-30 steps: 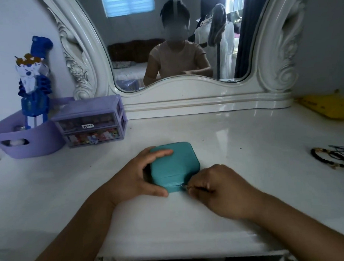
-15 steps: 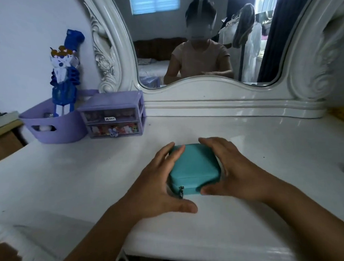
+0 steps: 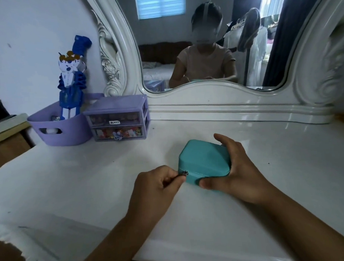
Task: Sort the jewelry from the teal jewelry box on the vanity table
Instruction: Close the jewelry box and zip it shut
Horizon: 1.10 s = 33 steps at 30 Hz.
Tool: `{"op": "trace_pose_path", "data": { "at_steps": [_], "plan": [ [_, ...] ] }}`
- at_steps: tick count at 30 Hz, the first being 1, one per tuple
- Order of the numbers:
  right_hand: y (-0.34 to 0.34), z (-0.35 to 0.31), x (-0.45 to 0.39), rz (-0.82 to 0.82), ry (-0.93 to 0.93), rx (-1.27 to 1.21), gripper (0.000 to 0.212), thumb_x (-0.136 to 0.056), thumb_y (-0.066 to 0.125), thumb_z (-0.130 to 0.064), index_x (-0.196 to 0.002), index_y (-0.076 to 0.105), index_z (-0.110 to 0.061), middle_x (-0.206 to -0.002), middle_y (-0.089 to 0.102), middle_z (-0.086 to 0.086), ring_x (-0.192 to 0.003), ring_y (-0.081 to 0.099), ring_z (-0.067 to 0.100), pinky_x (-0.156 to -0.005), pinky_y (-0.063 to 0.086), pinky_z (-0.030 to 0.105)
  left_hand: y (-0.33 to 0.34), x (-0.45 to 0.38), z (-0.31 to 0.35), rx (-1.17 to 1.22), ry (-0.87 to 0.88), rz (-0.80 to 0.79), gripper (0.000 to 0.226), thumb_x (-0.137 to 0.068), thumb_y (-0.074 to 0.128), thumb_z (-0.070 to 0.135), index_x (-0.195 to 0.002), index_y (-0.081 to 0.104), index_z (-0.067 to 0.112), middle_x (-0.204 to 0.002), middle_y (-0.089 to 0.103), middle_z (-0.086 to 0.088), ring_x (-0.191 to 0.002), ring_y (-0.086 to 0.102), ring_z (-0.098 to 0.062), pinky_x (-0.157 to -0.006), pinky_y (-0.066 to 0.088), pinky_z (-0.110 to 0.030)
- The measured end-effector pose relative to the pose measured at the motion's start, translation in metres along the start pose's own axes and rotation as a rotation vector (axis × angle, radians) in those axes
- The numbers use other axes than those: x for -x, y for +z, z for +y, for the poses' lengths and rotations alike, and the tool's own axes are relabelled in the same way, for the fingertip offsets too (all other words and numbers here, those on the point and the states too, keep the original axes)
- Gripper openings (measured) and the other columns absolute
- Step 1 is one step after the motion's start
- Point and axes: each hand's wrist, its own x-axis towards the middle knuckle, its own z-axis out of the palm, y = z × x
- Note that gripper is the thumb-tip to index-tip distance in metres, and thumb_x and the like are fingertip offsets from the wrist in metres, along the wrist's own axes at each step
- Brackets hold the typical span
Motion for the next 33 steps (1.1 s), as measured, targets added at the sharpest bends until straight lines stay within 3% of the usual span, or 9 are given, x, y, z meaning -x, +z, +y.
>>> {"op": "trace_pose_path", "data": {
  "at_steps": [3,7,10,14,25,27,29,33],
  "plan": [
    [0.001,-0.003,0.001,0.035,0.033,-0.019,0.109,-0.042,0.08,-0.047,-0.134,0.023,-0.043,-0.125,0.032,-0.011,-0.115,0.037,0.006,-0.079,0.034,0.006,0.0,-0.004,-0.003,-0.179,0.168,0.01,0.018,-0.08,0.065,0.034,-0.067,0.062,0.021,-0.053,0.06,0.01,-0.048,0.055,-0.011,-0.047,0.048,-0.027],
    [0.005,-0.005,0.003,0.036,0.083,-0.075,0.108,-0.04,0.079,-0.051,-0.133,0.024,-0.043,-0.122,0.036,-0.007,-0.116,0.041,0.01,-0.088,0.039,0.019,0.0,-0.004,0.005,-0.435,0.387,0.047,0.021,-0.077,0.048,0.034,-0.061,0.041,0.023,-0.051,0.031,0.013,-0.042,0.028,-0.007,-0.041,0.026,-0.016],
    [0.007,-0.006,0.003,0.051,0.09,-0.074,0.108,-0.04,0.079,-0.052,-0.133,0.025,-0.042,-0.122,0.036,-0.007,-0.115,0.041,0.01,-0.089,0.039,0.022,0.003,-0.006,0.01,-0.595,0.425,0.089,0.02,-0.075,0.042,0.03,-0.058,0.038,0.02,-0.045,0.029,0.008,-0.039,0.021,-0.009,-0.04,0.018,-0.017],
    [0.007,-0.007,0.003,0.078,0.094,-0.077,0.108,-0.043,0.079,-0.051,-0.135,0.024,-0.04,-0.124,0.035,-0.008,-0.116,0.04,0.01,-0.088,0.037,0.022,0.01,-0.011,0.013,-0.728,0.414,0.102,0.027,-0.074,0.037,0.028,-0.052,0.046,0.015,-0.035,0.043,0.002,-0.026,0.029,-0.015,-0.039,0.016,-0.018],
    [0.004,-0.008,0.003,0.18,0.161,-0.028,0.106,-0.045,0.073,-0.055,-0.137,0.023,-0.035,-0.119,0.031,-0.011,-0.112,0.035,0.007,-0.088,0.033,0.024,0.02,-0.039,0.006,-0.9,0.58,0.045,0.031,-0.075,0.042,0.028,-0.049,0.049,0.013,-0.032,0.041,0.001,-0.023,0.037,-0.015,-0.039,0.019,-0.014],
    [0.004,-0.007,0.003,0.195,0.168,-0.022,0.107,-0.045,0.073,-0.055,-0.137,0.023,-0.034,-0.119,0.03,-0.011,-0.113,0.034,0.007,-0.088,0.034,0.024,0.019,-0.044,0.01,-1.003,0.653,0.013,0.02,-0.065,0.053,0.021,-0.047,0.048,0.013,-0.032,0.039,0.001,-0.022,0.035,-0.014,-0.038,0.02,-0.013],
    [0.002,-0.005,0.002,0.194,0.177,-0.031,0.107,-0.046,0.073,-0.056,-0.137,0.022,-0.035,-0.119,0.03,-0.01,-0.114,0.036,0.009,-0.088,0.035,0.026,0.013,-0.049,0.013,-1.07,0.735,-0.017,0.011,-0.056,0.051,0.006,-0.047,0.048,0.013,-0.032,0.038,0.001,-0.021,0.035,-0.014,-0.035,0.023,-0.013],
    [-0.002,-0.004,0.002,0.17,0.151,-0.074,0.1,-0.056,0.083,-0.044,-0.136,0.025,-0.035,-0.122,0.032,-0.01,-0.115,0.036,0.01,-0.088,0.035,0.025,-0.001,-0.062,0.002,-0.874,0.678,-0.147,0.017,-0.064,0.06,0.012,-0.052,0.049,0.016,-0.033,0.032,0.003,-0.023,0.027,-0.013,-0.037,0.013,-0.012]
  ]
}}
